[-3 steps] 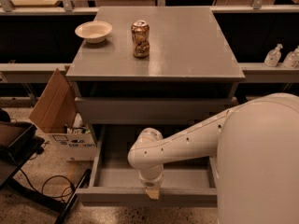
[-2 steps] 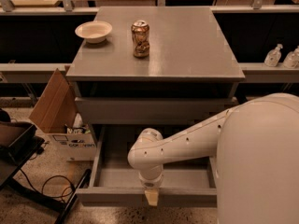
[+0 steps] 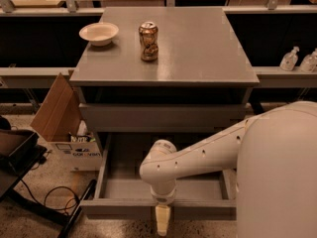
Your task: Open middle drawer
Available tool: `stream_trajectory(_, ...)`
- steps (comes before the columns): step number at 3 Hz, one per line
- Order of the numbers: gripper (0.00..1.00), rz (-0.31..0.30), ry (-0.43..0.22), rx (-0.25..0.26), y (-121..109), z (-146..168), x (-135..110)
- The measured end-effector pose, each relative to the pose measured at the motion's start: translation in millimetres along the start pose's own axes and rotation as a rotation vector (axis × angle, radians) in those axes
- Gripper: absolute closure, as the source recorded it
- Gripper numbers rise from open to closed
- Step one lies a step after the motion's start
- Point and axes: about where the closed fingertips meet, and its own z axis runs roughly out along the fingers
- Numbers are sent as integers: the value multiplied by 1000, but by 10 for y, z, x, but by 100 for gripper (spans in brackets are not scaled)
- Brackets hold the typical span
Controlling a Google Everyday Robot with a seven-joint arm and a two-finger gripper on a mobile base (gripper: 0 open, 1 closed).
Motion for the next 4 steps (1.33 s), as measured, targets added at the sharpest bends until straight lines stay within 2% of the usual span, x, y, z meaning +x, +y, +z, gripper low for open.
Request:
stream_trajectory(1, 3, 23, -51, -11, 516, 127, 166)
stream_trajectory(2, 26, 30, -71, -45, 1033, 279, 231)
stream_trajectory(3, 48, 47, -81, -93, 1259, 396, 267)
stream_trajectory(4, 80, 47, -81, -93, 1265, 298, 278)
